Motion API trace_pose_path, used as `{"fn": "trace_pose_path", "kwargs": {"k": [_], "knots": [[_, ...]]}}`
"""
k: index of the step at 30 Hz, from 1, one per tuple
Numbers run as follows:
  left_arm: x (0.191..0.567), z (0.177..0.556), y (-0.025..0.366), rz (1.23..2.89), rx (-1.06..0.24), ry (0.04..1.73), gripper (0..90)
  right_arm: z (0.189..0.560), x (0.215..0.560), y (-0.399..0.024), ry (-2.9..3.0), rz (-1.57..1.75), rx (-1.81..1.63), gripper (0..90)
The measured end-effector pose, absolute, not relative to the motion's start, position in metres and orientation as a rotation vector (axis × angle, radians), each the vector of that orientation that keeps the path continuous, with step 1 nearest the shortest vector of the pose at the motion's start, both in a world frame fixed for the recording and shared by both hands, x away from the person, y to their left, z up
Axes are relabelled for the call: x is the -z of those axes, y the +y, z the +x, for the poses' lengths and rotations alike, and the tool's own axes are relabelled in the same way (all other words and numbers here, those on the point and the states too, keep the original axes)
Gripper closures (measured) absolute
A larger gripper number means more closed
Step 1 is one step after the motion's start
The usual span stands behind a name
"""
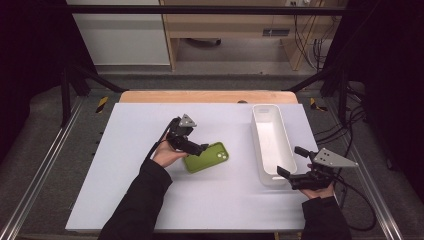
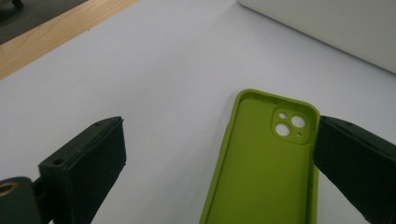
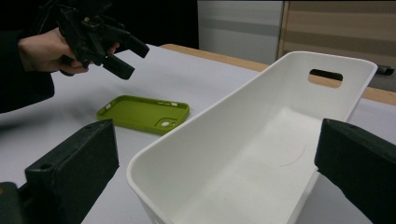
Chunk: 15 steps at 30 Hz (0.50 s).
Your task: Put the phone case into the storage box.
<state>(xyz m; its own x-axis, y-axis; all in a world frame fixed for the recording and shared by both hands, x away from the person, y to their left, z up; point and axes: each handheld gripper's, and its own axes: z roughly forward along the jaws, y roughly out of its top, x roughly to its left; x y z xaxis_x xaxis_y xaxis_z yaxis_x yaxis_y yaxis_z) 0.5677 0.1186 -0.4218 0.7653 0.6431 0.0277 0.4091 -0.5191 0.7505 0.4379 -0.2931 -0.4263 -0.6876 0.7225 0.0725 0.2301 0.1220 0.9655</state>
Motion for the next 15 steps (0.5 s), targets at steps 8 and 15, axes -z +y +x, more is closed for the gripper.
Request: {"fn": "trace_pose_path", "kwargs": {"k": [8,15], "knots": [[0.433,0.571,0.115,2.237,-0.380,0.795,2.2,0.438,0.426,-0.293,1.989,0.920,-1.593,0.3],[0.440,0.574,0.115,2.251,-0.374,0.806,3.5,0.438,0.426,-0.293,1.988,0.920,-1.593,0.3]]}}
